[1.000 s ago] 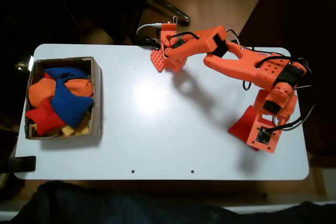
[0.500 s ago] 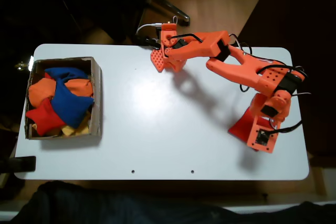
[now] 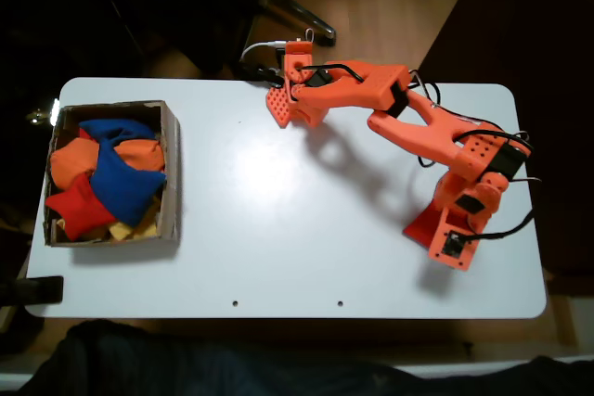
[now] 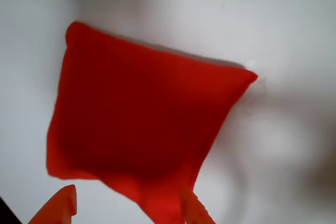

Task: Grasp a bag and put it in the box.

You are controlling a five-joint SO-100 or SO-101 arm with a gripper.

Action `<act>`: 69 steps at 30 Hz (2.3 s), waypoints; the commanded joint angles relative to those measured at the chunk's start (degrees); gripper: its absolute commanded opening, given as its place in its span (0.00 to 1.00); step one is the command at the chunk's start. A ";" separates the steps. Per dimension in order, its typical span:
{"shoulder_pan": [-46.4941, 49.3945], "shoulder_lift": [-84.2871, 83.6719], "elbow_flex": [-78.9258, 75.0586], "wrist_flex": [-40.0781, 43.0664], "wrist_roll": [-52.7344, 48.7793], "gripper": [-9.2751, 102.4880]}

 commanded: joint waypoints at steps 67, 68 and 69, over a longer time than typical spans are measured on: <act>1.76 -8.00 -9.76 11.60 6.06 0.92; 1.85 -8.35 -9.76 11.60 5.89 0.92; 1.93 -8.61 -9.76 11.60 5.89 0.92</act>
